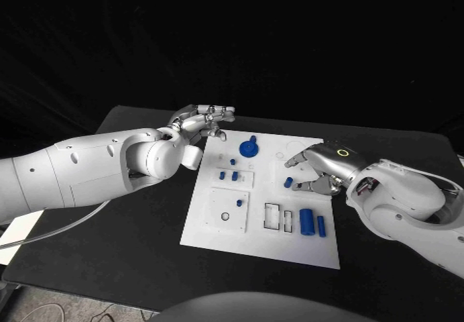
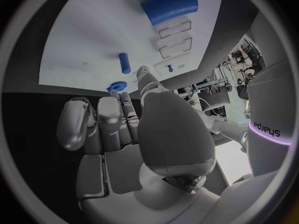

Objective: Assemble the parts on the task board

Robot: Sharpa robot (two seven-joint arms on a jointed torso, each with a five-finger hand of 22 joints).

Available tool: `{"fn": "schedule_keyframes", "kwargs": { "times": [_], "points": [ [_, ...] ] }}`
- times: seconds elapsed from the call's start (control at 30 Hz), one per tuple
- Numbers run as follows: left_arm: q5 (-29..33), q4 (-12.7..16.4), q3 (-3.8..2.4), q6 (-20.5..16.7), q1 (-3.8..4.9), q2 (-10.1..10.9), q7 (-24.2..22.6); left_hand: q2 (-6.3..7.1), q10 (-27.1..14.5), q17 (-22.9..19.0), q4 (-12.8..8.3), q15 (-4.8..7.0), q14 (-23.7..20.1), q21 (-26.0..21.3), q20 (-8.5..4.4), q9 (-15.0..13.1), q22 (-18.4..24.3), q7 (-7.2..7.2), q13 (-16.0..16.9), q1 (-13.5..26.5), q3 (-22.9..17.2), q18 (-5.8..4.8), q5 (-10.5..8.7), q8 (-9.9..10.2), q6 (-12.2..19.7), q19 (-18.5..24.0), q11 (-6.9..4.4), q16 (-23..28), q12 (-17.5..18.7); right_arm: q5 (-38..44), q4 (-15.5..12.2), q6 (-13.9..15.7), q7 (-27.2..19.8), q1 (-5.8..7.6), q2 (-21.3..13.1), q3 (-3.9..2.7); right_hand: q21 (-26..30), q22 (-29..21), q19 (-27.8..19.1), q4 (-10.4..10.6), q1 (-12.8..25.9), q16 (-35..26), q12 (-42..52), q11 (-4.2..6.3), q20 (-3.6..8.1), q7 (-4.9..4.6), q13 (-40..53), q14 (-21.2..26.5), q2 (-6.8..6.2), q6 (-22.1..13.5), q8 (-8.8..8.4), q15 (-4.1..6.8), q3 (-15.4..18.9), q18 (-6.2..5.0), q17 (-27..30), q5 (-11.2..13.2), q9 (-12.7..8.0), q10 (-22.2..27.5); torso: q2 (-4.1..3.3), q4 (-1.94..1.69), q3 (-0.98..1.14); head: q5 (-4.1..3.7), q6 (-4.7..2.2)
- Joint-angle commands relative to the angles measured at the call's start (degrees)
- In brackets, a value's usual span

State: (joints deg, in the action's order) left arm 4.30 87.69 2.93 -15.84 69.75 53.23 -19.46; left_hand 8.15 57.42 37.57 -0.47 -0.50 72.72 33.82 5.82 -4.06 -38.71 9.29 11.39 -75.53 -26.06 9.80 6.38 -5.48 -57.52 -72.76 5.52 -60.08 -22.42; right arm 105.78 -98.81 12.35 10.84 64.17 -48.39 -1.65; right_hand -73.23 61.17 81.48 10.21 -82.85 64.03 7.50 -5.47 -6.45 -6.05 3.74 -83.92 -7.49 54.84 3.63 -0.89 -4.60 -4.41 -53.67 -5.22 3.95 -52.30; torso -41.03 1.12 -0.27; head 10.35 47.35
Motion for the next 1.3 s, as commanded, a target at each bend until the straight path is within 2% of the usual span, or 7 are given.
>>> {"fn": "schedule_keyframes", "kwargs": {
  "times": [0.03,0.17,0.23,0.4,0.63,1.03,1.3],
  "points": [
    [-0.4,0.0,-0.03,1.3,0.03,-0.2,-0.3,-0.42,-0.5,0.1,0.0,0.03,-0.4,-0.1,0.18,0.0,0.1,0.04,0.1,0.1,0.5,0.58,0.14,-0.1,0.4,0.2,-0.11,0.0,-0.2,-0.1,0.4,-4.0,0.4,0.05,0.5,-0.03,-0.3,0.1,0.4,0.0,-0.6,0.2,0.5,0.22,0.18,-0.17,0.1,-0.9,0.44,0.7,0.2,0.52,-0.5,-0.89,0.2,0.4,0.1,-1.2,-0.07,-0.07,-0.04,-0.11,-0.01],
    [-0.4,-0.1,-0.03,1.3,0.03,-0.2,-0.2,-0.42,-0.5,0.1,0.0,0.03,-0.4,-0.1,0.18,0.0,0.1,0.04,0.1,0.1,0.5,0.58,0.14,-0.1,0.4,0.2,-0.11,0.0,-0.2,-0.4,1.4,-4.7,0.1,0.02,1.5,0.04,-0.4,0.3,0.6,-0.9,-1.5,0.4,1.2,0.57,0.49,-1.49,0.0,-1.0,1.92,1.4,0.15,0.84,-1.3,-0.83,0.3,1.1,0.1,-3.5,-0.08,-0.13,-0.06,-0.13,0.13],
    [-0.4,-0.1,-0.03,1.3,0.02,-0.2,-0.2,-0.42,-0.5,0.1,0.0,0.03,-0.4,-0.1,0.18,0.0,0.1,0.04,0.1,0.1,0.5,0.58,0.14,-0.1,0.4,0.2,-0.11,0.0,-0.2,-0.5,2.0,-4.9,-0.1,-0.02,2.2,0.09,-0.3,0.3,0.7,-1.5,-2.1,0.5,1.3,0.57,0.55,-1.71,0.0,-1.0,2.81,1.8,0.15,0.88,-2.1,-0.82,0.4,2.0,0.0,-4.3,-0.09,-0.12,-0.05,-0.18,0.18],
    [-0.4,-0.1,-0.02,1.3,0.02,-0.3,-0.2,-0.42,-0.5,0.1,0.0,0.03,-0.4,-0.1,0.18,0.0,0.1,0.04,0.1,0.1,0.5,0.58,0.14,-0.1,0.4,0.2,-0.11,0.0,-0.2,-0.5,3.5,-5.5,-0.3,-0.11,3.5,0.29,-0.4,0.3,0.8,-2.4,-2.9,0.7,1.2,0.36,0.53,-1.85,-0.1,-1.0,4.18,2.8,0.18,0.76,-3.9,-0.78,0.5,2.2,0.0,-5.9,-0.12,-0.2,-0.1,-0.27,0.36],
    [-0.5,0.0,-0.02,1.3,0.02,-0.2,-0.2,-0.42,-0.5,0.1,0.0,0.03,-0.4,-0.1,0.18,0.0,0.1,0.04,0.1,0.1,0.5,0.58,0.14,-0.1,0.4,0.2,-0.11,0.0,-0.2,-0.3,4.8,-6.2,-0.4,-0.22,4.8,0.5,-0.3,0.3,0.9,-3.0,-3.1,0.8,0.9,0.28,0.47,-1.88,-0.2,-1.0,4.5,3.4,0.18,0.72,-5.1,-0.78,0.7,2.2,0.0,-6.9,-0.11,-0.22,-0.08,-0.15,0.69],
    [-0.5,0.1,-0.02,1.1,0.02,-0.1,-0.2,-0.51,-0.7,0.0,0.0,0.01,-0.4,-0.2,0.21,0.0,0.1,0.07,0.1,0.0,0.5,0.58,0.15,-0.1,0.6,0.2,-0.08,0.0,-0.4,0.6,5.8,-7.4,-0.2,-0.35,5.4,0.73,-0.1,0.0,0.8,-3.4,-2.6,0.7,0.4,0.46,0.53,-1.84,-0.2,-0.9,4.19,4.7,0.33,0.83,-6.4,-0.84,1.0,2.2,0.1,-8.4,0.02,-0.12,-0.1,-0.22,1.11],
    [-0.5,0.1,-0.02,1.1,0.02,0.0,-0.2,-0.51,-0.7,0.0,0.0,0.01,-0.4,-0.2,0.21,0.0,0.1,0.07,0.1,0.0,0.5,0.58,0.15,-0.1,0.6,0.2,-0.08,0.0,-0.4,1.0,5.9,-7.1,-0.1,-0.38,5.4,0.75,-0.2,0.1,0.9,-3.8,-2.5,1.0,0.0,0.73,0.76,-1.72,-0.1,-0.9,4.89,6.5,0.56,1.13,-8.9,-0.82,1.0,2.2,0.2,-10.7,0.0,-0.13,-0.08,-0.24,1.32]
  ]
}}
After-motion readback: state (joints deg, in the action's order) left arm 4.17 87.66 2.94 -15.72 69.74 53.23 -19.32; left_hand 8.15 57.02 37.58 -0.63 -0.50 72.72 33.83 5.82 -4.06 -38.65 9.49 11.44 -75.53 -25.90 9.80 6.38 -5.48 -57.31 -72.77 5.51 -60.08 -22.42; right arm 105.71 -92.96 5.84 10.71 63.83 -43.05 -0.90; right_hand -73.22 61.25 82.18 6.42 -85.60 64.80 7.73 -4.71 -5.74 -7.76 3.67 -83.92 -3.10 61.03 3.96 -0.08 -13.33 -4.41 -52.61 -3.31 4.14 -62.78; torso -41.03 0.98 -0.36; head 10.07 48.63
